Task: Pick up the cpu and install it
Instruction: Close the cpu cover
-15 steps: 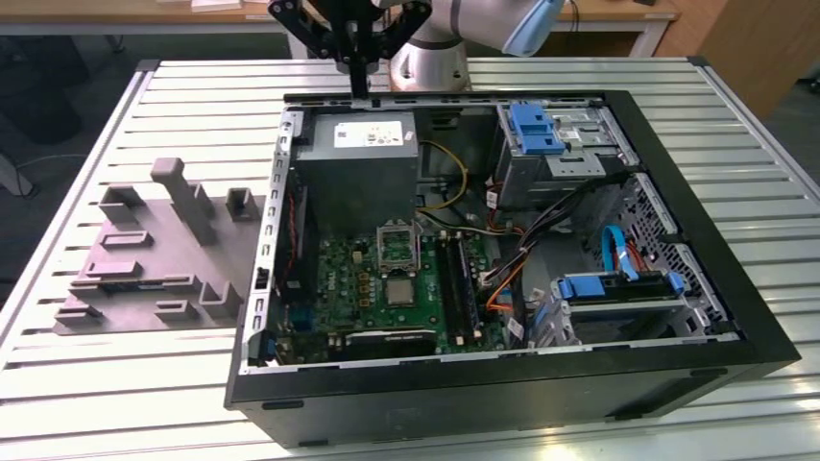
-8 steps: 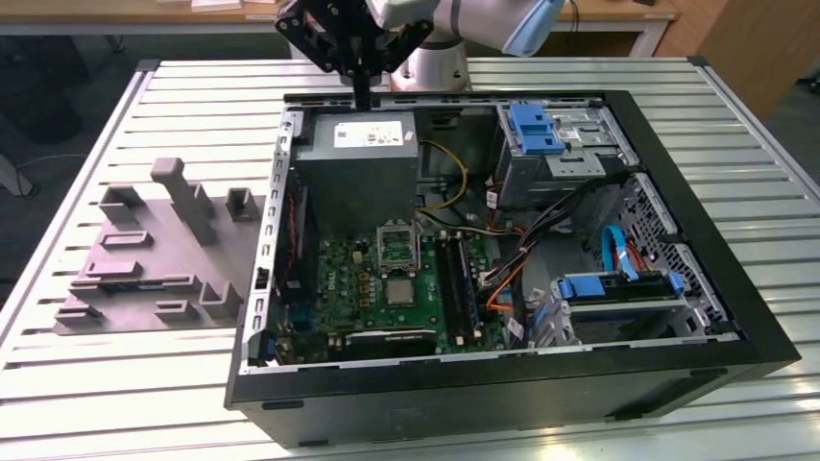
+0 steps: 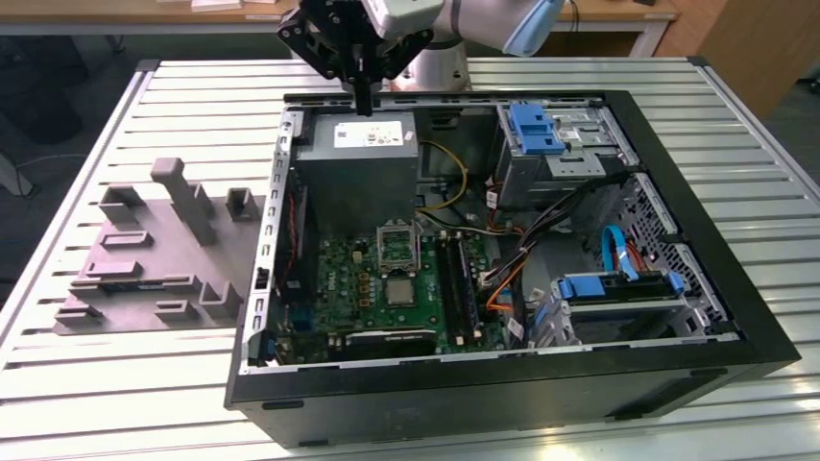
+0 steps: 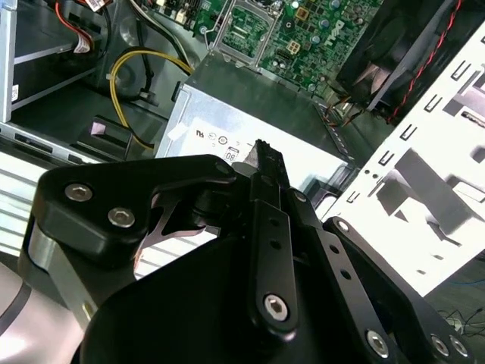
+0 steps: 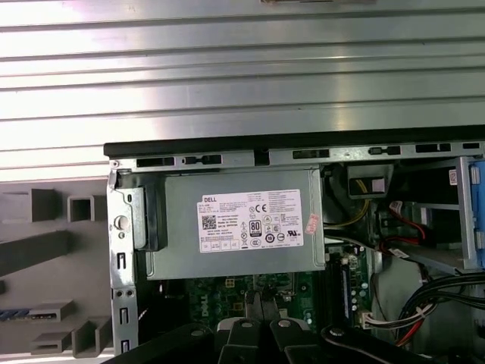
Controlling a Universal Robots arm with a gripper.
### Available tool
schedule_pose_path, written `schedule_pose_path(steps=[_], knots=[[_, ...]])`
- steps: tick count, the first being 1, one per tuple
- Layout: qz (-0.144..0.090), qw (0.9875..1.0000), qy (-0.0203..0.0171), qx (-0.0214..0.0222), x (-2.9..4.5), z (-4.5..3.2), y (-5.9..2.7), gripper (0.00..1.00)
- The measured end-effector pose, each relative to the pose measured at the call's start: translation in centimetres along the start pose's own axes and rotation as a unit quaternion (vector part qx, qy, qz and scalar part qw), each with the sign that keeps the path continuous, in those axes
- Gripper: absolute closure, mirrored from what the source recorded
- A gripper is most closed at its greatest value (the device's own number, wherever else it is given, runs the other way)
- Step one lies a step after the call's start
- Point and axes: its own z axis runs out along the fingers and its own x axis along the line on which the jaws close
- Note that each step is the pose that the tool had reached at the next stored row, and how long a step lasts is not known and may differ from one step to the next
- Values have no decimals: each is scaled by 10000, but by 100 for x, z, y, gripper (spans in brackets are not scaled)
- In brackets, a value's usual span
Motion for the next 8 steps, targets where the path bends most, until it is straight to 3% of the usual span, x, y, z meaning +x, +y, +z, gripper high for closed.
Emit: schedule_pose_path(steps=[8], knots=[[0,10000,0,0,11,0,-1,89]])
